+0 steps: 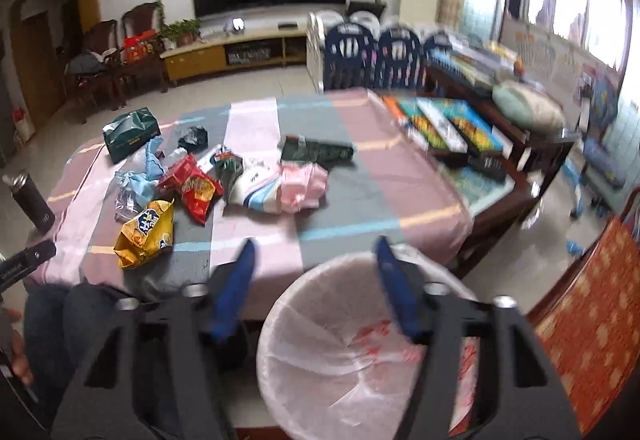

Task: Collect trash
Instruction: 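Grasp the yellow chip bag with the left tool while the right tool grasps the pink plastic bag, then carry the pink bag and yellow chip bag over the wastebasket and release both, then grasp the blue mask with the left tool while the right tool grasps the white paper cup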

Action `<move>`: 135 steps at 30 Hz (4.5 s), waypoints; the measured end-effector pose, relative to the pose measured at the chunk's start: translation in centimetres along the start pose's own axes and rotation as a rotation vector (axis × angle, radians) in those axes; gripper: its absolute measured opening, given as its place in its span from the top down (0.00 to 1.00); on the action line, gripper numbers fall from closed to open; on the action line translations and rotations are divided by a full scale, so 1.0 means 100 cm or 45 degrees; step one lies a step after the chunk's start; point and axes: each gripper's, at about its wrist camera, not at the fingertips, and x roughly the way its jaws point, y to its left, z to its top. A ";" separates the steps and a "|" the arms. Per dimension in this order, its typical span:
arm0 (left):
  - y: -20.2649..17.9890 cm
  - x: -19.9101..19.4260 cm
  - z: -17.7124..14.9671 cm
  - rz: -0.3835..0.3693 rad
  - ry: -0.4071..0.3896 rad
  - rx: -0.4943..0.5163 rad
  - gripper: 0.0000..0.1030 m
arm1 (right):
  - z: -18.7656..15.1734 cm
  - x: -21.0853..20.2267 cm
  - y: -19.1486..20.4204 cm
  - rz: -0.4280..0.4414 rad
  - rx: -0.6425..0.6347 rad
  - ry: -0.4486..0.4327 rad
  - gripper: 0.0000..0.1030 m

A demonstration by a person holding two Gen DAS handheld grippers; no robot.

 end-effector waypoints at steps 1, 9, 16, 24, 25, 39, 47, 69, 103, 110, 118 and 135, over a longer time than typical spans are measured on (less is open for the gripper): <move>0.006 0.005 0.001 0.004 0.021 -0.021 0.31 | -0.001 0.010 -0.004 0.023 0.048 0.048 0.56; -0.011 0.058 0.013 -0.115 0.143 -0.055 0.17 | -0.012 0.045 0.010 0.101 0.099 0.196 0.56; -0.084 0.141 0.027 -0.096 0.294 0.117 0.10 | -0.010 0.041 0.018 0.095 0.030 0.182 0.41; -0.092 0.157 0.000 -0.161 0.194 0.194 0.59 | 0.000 0.095 0.009 0.063 0.094 0.215 0.40; -0.088 0.156 0.000 -0.198 0.185 0.164 0.62 | 0.003 0.103 0.009 0.070 0.111 0.219 0.40; -0.061 0.142 0.003 -0.246 0.110 0.004 0.64 | 0.060 0.242 0.017 0.028 0.236 0.303 0.46; -0.056 0.130 0.002 -0.279 0.058 -0.008 0.64 | 0.052 0.211 0.034 0.080 0.134 0.203 0.82; -0.052 0.115 0.003 -0.375 0.013 -0.065 0.64 | 0.058 0.140 0.047 0.050 0.050 0.034 0.83; -0.081 0.089 -0.001 -0.508 0.008 0.041 0.64 | -0.054 0.054 -0.122 -0.059 0.428 0.114 0.30; -0.212 0.054 -0.070 -0.914 0.229 0.649 0.64 | -0.040 0.036 -0.159 -0.072 0.575 -0.022 0.30; -0.279 0.054 -0.143 -0.953 0.373 1.115 0.31 | -0.050 0.033 -0.182 -0.127 0.603 -0.027 0.30; -0.062 0.191 0.088 -0.134 0.144 -0.011 0.49 | -0.038 0.078 -0.122 0.013 0.490 0.095 0.30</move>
